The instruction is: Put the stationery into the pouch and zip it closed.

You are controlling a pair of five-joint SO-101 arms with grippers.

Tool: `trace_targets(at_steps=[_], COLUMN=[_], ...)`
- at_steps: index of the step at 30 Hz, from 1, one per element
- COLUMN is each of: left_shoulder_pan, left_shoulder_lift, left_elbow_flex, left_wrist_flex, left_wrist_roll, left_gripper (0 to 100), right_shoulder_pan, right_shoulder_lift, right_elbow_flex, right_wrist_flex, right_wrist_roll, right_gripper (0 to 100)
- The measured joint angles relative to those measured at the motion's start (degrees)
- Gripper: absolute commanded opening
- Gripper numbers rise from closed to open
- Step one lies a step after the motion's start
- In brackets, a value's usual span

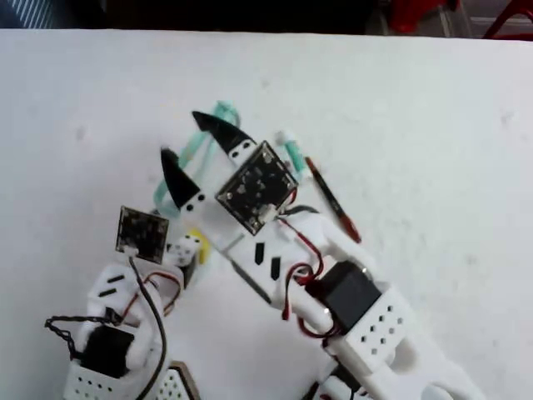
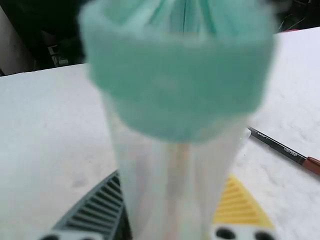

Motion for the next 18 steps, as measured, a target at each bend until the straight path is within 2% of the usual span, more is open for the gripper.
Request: trace_targets(at_steps=[9, 18], left_shoulder_pan=[0.0, 0.0], left_shoulder_lift=[0.0, 0.0], left_elbow_flex=[0.0, 0.0], left_wrist_flex=[0.0, 0.0], left_wrist_roll=[0.0, 0.0], left_gripper=[19, 19], right_shoulder_pan=[0.3, 6.8], right_shoulder_lift=[0.0, 0.0], right_elbow_flex=[0.0, -2.4], right_wrist_flex=[0.0, 1.5], right_wrist_roll=[0.2, 0.2], right_gripper=[15.6, 15.6])
